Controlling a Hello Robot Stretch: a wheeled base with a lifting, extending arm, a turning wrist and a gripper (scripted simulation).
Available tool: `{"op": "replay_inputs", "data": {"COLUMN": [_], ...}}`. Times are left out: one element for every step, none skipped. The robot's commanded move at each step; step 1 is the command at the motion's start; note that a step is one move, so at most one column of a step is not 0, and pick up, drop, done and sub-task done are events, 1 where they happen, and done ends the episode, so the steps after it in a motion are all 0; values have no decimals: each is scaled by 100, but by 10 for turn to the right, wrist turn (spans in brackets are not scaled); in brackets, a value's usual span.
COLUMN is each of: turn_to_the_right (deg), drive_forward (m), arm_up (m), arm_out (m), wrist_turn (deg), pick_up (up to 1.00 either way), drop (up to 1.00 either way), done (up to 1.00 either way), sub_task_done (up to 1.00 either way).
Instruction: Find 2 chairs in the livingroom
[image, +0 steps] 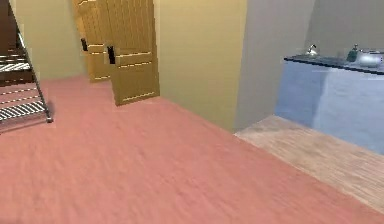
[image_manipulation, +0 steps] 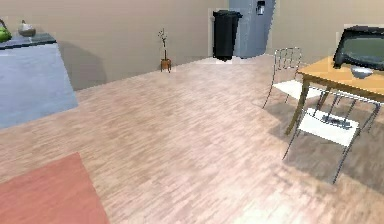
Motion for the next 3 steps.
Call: {"op": "replay_inputs", "data": {"turn_to_the_right": [0, -360, 0], "drive_forward": [20, 0, 35], "arm_up": [0, 0, 0], "arm_out": [0, 0, 0], "wrist_turn": [0, 0, 0], "pick_up": [0, 0, 0], "drop": [0, 0, 0], "done": [0, 0, 0], "sub_task_done": [0, 0, 0]}}
